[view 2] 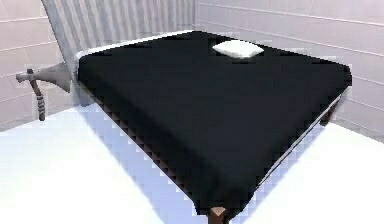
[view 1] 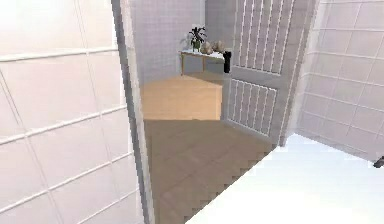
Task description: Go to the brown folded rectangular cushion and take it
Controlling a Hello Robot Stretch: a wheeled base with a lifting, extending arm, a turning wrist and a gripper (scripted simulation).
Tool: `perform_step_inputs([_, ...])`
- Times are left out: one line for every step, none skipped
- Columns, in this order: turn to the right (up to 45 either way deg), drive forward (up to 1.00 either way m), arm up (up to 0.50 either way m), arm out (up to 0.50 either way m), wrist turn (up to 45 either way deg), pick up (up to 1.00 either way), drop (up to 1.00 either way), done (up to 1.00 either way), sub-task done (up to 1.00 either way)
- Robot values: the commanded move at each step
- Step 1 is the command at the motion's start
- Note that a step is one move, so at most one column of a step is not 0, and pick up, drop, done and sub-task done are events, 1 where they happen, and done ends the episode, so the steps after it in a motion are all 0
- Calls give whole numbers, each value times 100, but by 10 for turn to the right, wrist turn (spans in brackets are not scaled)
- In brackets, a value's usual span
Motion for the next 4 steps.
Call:
perform_step_inputs([240, 0, 0, 0, 0, 0, 0, 0, 0])
perform_step_inputs([0, 80, 0, 0, 0, 0, 0, 0, 0])
perform_step_inputs([180, 0, 0, 0, 0, 0, 0, 0, 0])
perform_step_inputs([0, 15, 0, 0, 0, 0, 0, 0, 0])
